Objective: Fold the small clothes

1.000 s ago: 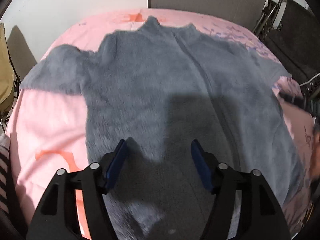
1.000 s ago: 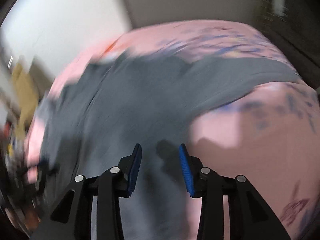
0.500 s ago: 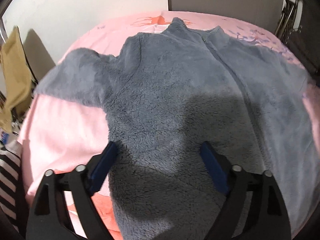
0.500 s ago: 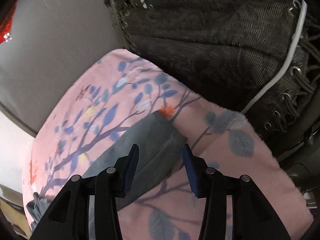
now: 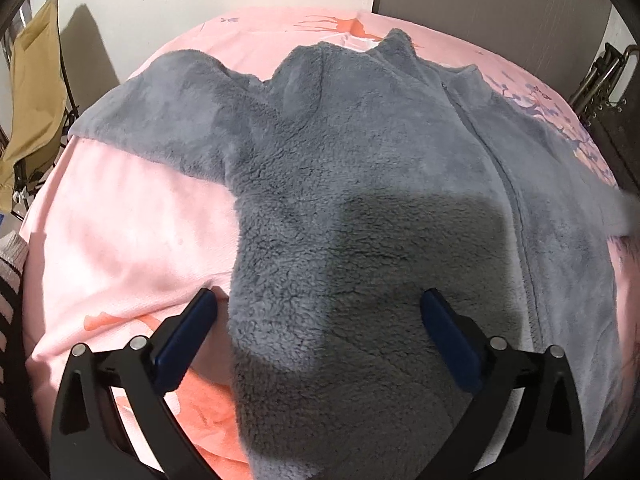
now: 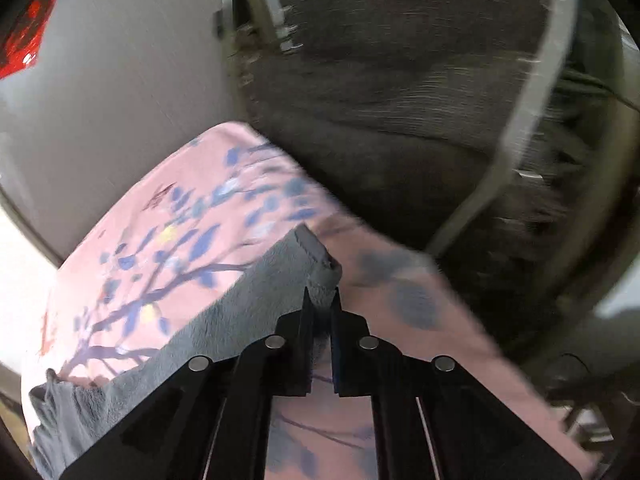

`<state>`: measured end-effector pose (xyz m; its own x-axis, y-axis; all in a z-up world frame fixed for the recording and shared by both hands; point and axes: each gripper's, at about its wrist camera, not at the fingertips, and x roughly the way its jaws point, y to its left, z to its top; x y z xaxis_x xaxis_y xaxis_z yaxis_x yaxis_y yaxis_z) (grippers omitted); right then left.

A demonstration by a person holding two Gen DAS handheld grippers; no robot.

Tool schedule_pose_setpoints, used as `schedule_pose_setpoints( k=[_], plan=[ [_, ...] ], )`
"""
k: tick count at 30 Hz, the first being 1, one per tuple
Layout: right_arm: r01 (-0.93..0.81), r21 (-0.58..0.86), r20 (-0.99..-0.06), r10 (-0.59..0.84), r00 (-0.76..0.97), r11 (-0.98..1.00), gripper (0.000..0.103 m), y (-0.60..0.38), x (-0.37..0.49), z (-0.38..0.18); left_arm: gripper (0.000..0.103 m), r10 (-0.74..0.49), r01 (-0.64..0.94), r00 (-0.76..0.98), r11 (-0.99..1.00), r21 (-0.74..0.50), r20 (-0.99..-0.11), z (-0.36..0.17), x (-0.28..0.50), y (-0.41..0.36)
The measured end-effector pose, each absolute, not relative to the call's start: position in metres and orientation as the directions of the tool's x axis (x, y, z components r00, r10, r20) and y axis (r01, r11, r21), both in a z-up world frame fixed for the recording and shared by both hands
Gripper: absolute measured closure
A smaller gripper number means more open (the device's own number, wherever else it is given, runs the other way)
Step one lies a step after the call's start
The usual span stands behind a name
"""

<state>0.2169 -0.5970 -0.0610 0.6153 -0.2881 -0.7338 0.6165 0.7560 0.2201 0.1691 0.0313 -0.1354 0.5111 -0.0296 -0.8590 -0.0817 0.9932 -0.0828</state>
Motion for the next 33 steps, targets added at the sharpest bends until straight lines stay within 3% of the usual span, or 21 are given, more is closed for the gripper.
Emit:
schedule_pose_setpoints(
  k=[4, 7, 9, 11, 13, 16, 18, 20, 23, 27, 33],
  plan=[
    [0.655, 0.275, -0.815, -0.19, 0.547, 0.703, 0.095, -0.623, 0.204, -0.096, 0.004, -0.025, -0.069, 0.516, 0.995, -0.07, -0.856, -0.137, 0.166, 0.03],
    [0.67, 0.186, -0.818, -0.264, 0.511, 0.719, 0.087, -0.612, 0.208, -0.092, 0.004, -0.036, -0.061, 0.499, 0.995, -0.076, -0.866, -0.133, 0.169, 0.033],
    [0.715, 0.149, -0.757, -0.387, 0.527, 0.683, 0.082, -0.595, 0.198, -0.072, 0.004, -0.01, -0.095, 0.513, 0.993, -0.068, -0.858, -0.122, 0.172, 0.045],
    [0.655, 0.113, -0.694, -0.412, 0.59, 0.747, 0.082, -0.565, 0.198, -0.054, 0.004, 0.03, -0.153, 0.534, 0.986, -0.061, -0.845, -0.109, 0.18, 0.065],
    [0.514, 0.086, -0.683, -0.325, 0.654, 0.853, 0.081, -0.52, 0.207, -0.047, 0.004, 0.072, -0.235, 0.519, 0.97, -0.061, -0.851, -0.102, 0.197, 0.089],
    [0.251, 0.093, -0.714, -0.111, 0.692, 0.964, 0.075, -0.425, 0.218, -0.055, 0.004, 0.059, -0.37, 0.508, 0.916, -0.155, -0.859, -0.096, 0.227, 0.138],
    [0.109, 0.124, -0.721, 0.014, 0.692, 0.986, 0.073, -0.366, 0.217, -0.061, 0.005, 0.068, -0.48, 0.495, 0.852, -0.207, -0.866, -0.096, 0.244, 0.177],
    [-0.025, 0.169, -0.723, 0.141, 0.676, 0.985, 0.062, -0.308, 0.211, -0.067, 0.006, 0.061, -0.569, 0.478, 0.782, -0.256, -0.876, -0.099, 0.261, 0.217],
    [-0.169, 0.188, -0.729, 0.253, 0.636, 0.968, 0.058, -0.242, 0.201, -0.08, 0.013, 0.056, -0.683, 0.461, 0.66, -0.314, -0.886, -0.104, 0.283, 0.273],
    [-0.238, 0.143, -0.745, 0.263, 0.613, 0.961, 0.058, -0.193, 0.187, -0.097, 0.017, 0.036, -0.742, 0.477, 0.551, -0.381, -0.878, -0.113, 0.296, 0.332],
    [-0.194, 0.16, -0.765, 0.245, 0.595, 0.968, 0.057, -0.195, 0.183, -0.12, 0.019, 0.064, -0.685, 0.436, 0.671, -0.285, -0.898, -0.126, 0.319, 0.365]
  ],
)
